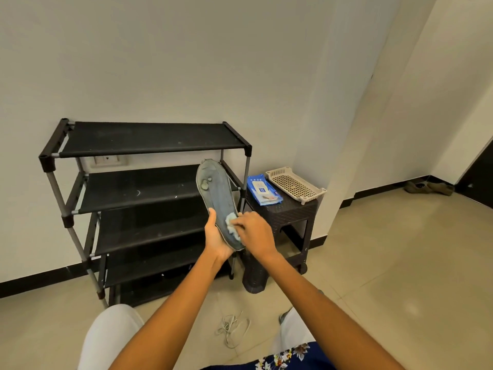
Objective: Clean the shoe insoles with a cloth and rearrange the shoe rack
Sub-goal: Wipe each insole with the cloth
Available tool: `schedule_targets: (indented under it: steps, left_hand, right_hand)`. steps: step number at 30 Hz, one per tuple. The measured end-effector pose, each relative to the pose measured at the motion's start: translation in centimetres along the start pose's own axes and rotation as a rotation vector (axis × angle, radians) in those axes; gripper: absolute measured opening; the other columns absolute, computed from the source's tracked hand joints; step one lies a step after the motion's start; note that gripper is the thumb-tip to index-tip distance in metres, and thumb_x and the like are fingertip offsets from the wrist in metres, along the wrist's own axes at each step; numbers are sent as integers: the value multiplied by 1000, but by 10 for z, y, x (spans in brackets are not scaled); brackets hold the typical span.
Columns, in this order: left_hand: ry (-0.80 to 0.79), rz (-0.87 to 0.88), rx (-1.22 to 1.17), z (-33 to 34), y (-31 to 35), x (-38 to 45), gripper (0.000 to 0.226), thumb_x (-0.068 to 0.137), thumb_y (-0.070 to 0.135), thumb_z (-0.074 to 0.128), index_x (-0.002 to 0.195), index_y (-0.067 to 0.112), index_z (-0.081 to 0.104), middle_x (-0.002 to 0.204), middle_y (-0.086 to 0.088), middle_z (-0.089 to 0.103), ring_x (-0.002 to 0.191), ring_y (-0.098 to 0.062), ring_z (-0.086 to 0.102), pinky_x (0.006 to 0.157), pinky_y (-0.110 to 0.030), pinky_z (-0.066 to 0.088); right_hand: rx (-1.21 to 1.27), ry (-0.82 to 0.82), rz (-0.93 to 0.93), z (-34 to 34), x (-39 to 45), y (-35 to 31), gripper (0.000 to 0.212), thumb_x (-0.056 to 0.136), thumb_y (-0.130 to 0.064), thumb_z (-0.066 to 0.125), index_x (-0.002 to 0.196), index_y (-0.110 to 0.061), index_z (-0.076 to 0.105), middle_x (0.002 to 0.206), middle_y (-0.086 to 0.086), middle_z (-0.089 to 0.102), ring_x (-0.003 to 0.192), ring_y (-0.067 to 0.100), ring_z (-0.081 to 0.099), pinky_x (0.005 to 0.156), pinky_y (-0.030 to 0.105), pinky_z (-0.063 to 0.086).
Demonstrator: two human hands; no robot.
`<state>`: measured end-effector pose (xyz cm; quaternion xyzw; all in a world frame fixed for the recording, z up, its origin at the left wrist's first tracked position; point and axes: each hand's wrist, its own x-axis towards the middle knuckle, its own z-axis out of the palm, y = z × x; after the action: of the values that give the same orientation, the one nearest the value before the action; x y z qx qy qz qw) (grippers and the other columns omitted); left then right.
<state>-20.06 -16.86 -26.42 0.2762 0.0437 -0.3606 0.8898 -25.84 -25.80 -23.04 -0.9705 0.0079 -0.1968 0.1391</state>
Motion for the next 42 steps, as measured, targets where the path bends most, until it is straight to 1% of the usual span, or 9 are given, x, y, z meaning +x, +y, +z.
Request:
schedule_targets:
  steps: [6, 10, 15, 20, 25, 28, 32, 37, 42]
  left_hand:
    - [-13, 4, -90, 5, 4, 3, 83, 80, 74, 40, 120, 3, 56, 120, -19, 62, 107, -29, 62, 86, -42, 53]
    - [-19, -19, -12, 6, -2, 0, 75, 83, 73, 34, 108, 7, 61, 110, -17, 65, 99, -30, 62, 90, -45, 49]
    - [-7, 24, -12, 19, -2, -3, 72, 85, 69, 37, 116, 8, 60, 110, -18, 65, 101, -29, 62, 89, -43, 50]
    - [15, 31, -34, 11, 7, 3, 74, 86, 68, 37, 117, 5, 58, 117, -17, 64, 100, -28, 65, 84, -41, 54]
    - [21, 69, 175, 18, -3, -3, 54, 93, 52, 42, 119, 7, 58, 112, -18, 66, 103, -30, 62, 88, -43, 50]
    - [-14, 41, 205, 17, -3, -3, 43, 95, 34, 47, 122, 2, 57, 107, -18, 68, 102, -31, 63, 88, -43, 49]
    - [-84, 119, 185, 23, 3, -6, 36, 97, 25, 42, 121, 4, 58, 95, -13, 72, 91, -25, 66, 88, -39, 49]
    - [-67, 189, 45, 21, 10, -4, 61, 89, 59, 42, 110, 7, 66, 109, -16, 67, 93, -26, 69, 81, -39, 56]
    - [-70, 126, 18, 12, 11, 1, 81, 79, 74, 42, 115, 5, 64, 113, -18, 66, 103, -29, 65, 90, -43, 53]
  right_hand:
    - [-27, 42, -133, -2, -14, -19, 31, 95, -26, 48, 112, -10, 68, 117, 18, 60, 111, 30, 52, 92, 38, 43]
    - [-112, 148, -33, 3, -12, 5, 13, 81, -17, 65, 90, -23, 73, 82, 3, 64, 77, 23, 60, 58, 29, 36]
    - [-112, 161, 82, 4, 6, -5, 25, 92, -18, 51, 112, -17, 66, 102, 8, 61, 96, 27, 55, 74, 35, 40]
    - [155, -7, -151, -5, -4, -3, 25, 94, -20, 52, 112, -13, 68, 108, 11, 61, 105, 23, 54, 90, 36, 46]
    - [599, 302, 312, -28, 24, 10, 30, 95, -10, 49, 123, -18, 53, 93, -4, 54, 88, 11, 53, 80, 30, 48]
    - [767, 238, 331, -37, 36, 10, 43, 97, -4, 40, 138, -19, 42, 105, 0, 55, 98, 11, 52, 88, 21, 44]
    - [564, 42, 258, -27, 31, 8, 32, 94, 0, 42, 121, -8, 58, 116, 17, 55, 104, 18, 53, 82, 11, 36]
    - [351, -82, 75, -19, 19, 1, 28, 87, -8, 58, 114, -14, 65, 107, 11, 58, 97, 22, 57, 86, 34, 47]
    - [78, -33, -24, -10, 6, -6, 19, 86, -33, 63, 100, -25, 73, 98, 4, 65, 95, 21, 57, 77, 35, 46]
